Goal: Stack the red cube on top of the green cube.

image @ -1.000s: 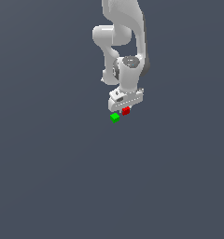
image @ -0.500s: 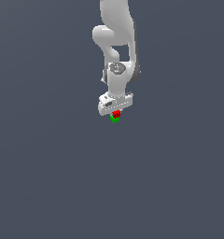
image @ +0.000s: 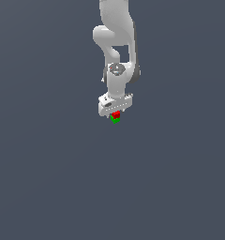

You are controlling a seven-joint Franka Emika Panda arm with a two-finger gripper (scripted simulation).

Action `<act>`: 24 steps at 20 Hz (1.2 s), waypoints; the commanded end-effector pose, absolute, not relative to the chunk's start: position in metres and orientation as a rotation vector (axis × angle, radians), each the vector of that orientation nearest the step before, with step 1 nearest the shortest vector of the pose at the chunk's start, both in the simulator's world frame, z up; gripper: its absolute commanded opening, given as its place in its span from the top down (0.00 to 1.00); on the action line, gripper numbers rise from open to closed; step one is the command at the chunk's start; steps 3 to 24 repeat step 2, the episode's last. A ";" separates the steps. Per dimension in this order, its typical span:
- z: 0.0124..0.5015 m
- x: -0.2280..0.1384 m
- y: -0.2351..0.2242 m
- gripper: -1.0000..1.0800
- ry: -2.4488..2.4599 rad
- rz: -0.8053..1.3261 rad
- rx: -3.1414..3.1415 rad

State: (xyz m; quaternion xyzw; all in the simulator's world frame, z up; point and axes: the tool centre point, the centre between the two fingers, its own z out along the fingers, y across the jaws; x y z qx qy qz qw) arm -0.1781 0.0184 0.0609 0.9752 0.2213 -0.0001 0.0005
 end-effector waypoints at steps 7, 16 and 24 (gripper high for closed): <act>0.061 -0.178 0.018 0.04 0.695 0.000 3.063; 0.061 -0.178 0.018 0.04 0.695 0.000 3.063; 0.061 -0.178 0.018 0.04 0.695 0.000 3.063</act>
